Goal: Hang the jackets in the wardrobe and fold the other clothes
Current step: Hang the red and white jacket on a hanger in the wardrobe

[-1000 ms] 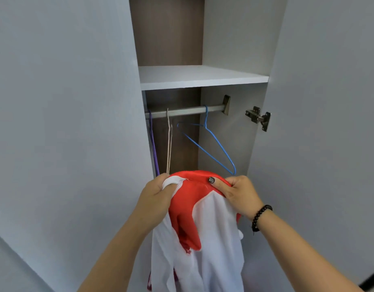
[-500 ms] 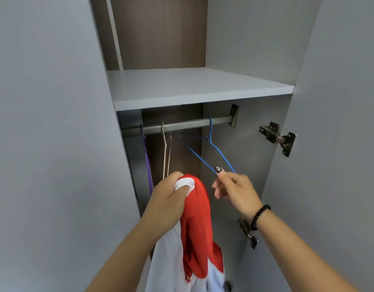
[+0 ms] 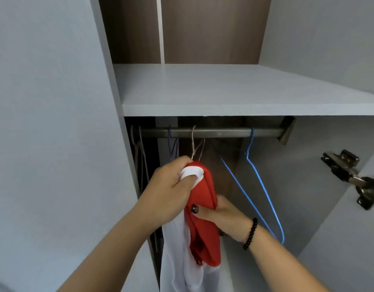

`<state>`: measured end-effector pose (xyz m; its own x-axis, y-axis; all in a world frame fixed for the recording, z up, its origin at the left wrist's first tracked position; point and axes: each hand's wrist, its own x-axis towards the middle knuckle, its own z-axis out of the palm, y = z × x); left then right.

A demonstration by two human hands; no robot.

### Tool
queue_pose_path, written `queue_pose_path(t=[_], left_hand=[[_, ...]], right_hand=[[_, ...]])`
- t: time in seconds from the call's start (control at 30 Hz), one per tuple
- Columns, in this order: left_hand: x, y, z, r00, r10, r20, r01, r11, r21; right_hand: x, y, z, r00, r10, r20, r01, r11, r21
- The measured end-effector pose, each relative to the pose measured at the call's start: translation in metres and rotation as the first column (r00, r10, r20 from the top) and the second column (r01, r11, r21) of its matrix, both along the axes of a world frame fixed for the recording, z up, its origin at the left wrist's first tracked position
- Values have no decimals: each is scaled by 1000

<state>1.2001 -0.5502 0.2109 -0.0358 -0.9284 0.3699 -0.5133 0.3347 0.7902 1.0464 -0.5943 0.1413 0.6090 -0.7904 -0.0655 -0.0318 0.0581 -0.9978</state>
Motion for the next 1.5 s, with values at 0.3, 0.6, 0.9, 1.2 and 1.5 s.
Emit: queue_pose_path(t=[0.3,0.6,0.9,1.2,1.5], left_hand=[[14,22,53,485,133,864,221,938,-268],[30,54,53,-444,190,876,-9,976,-216],[31,82,51,-485,207,849,-13,970,-244],[37,128,43,-365,310,878,79,950,-303],[36,181,37,-343,350,872,55,934,-354]], right_hand=[[15,-12,-7,863,-483,147,444,865,232],[13,39,-2,771,-637,-6,606,730,316],[9,142,11,752,-660,14,628,722,289],[-3,201,18,778,-628,-22,609,746,270],[2,226,19,882,-465,-78,468,842,268]])
